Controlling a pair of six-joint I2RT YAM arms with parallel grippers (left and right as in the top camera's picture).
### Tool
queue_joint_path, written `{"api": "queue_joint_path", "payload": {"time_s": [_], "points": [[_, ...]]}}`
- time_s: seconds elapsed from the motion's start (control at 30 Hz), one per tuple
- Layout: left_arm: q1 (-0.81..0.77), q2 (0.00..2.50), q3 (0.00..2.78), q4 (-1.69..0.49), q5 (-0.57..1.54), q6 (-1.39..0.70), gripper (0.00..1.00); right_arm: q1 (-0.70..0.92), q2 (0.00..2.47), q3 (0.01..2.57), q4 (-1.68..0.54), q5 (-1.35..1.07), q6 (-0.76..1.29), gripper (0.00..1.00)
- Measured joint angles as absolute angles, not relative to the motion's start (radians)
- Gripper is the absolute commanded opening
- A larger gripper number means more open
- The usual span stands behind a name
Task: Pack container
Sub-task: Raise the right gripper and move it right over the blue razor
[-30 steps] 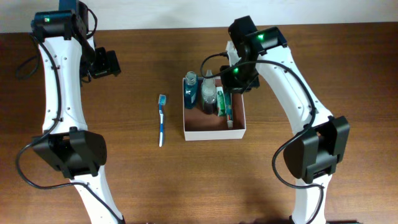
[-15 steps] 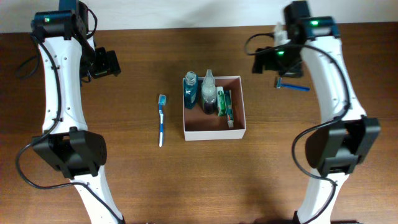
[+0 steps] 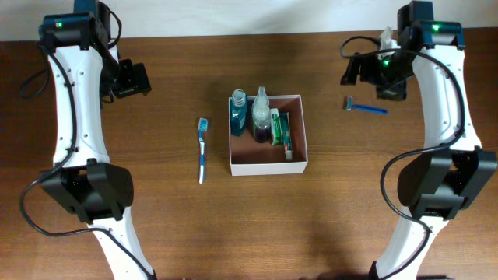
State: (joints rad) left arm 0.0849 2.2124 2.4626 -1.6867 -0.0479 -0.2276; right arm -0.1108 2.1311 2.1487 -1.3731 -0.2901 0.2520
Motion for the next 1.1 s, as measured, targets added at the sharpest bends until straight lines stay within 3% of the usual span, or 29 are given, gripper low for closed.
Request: {"api": "queue_joint_path", "payload": {"time_s": [0.27,0.47,0.7,1.1], "points": [[0.085,2.212,2.463,-1.687,-0.048,-0.228,0.99,-0.126,2.131,2.149,-1.326,-0.250,0.871,0.99],[0.085,2.212,2.463,-1.687,-0.048,-0.228,0.99,-0.127,2.131,2.149,-1.251,-0.206,1.143,0.99],[0.085,2.212,2.463,-1.687,-0.048,-0.228,1.00,-0.134,2.159,2.149,-1.238,-0.157,1.279,0.99],[0.085,2.212,2.463,-1.687,-0.048,-0.228,0.99,-0.191,2.300,2.149,-1.229,-0.154,1.310,0.99]]}}
